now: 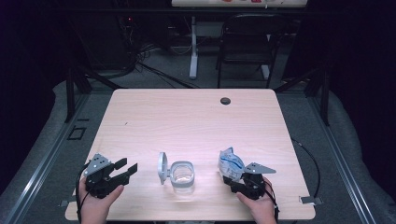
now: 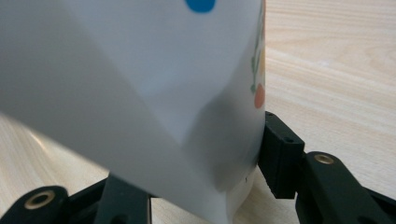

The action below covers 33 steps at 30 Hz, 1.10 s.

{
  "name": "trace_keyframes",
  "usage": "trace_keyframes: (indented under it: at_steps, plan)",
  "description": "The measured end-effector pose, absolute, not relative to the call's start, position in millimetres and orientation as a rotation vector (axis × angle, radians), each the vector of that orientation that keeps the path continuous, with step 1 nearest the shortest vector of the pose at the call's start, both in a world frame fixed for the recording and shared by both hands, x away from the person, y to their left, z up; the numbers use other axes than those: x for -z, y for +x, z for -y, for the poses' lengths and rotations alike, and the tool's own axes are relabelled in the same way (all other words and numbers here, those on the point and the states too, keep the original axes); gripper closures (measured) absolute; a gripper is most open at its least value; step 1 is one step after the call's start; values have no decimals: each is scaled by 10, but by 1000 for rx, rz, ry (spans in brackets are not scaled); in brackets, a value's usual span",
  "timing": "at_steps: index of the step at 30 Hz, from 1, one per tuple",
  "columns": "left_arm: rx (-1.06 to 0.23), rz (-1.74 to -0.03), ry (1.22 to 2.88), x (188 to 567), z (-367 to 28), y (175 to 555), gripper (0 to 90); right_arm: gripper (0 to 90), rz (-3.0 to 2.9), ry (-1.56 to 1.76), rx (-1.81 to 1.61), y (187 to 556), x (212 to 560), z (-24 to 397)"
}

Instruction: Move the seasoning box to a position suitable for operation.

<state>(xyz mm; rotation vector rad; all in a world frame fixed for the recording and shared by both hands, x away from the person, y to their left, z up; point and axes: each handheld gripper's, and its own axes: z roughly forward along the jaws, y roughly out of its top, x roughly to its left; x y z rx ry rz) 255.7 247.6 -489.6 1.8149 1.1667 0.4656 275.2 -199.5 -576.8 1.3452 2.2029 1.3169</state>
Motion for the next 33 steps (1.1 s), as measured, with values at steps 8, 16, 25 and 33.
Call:
trace_keyframes:
  at_steps: [8, 16, 25, 33]
  plan:
    - [-467, -1164, 1812, 4893, -2481, 2558, 503, 528, -2176, 1343, -1346, 2740, 5686, 1996]
    - [-468, -1165, 1810, 4888, -2485, 2556, 503, 528, -2178, 1327, -1332, 2735, 5652, 1991]
    - [-467, -1172, 1816, 4889, -2499, 2561, 503, 528, -2167, 1313, -1310, 2747, 5584, 2023]
    - [-463, -1173, 1815, 4910, -2494, 2570, 502, 528, -2163, 1300, -1264, 2771, 5550, 2090]
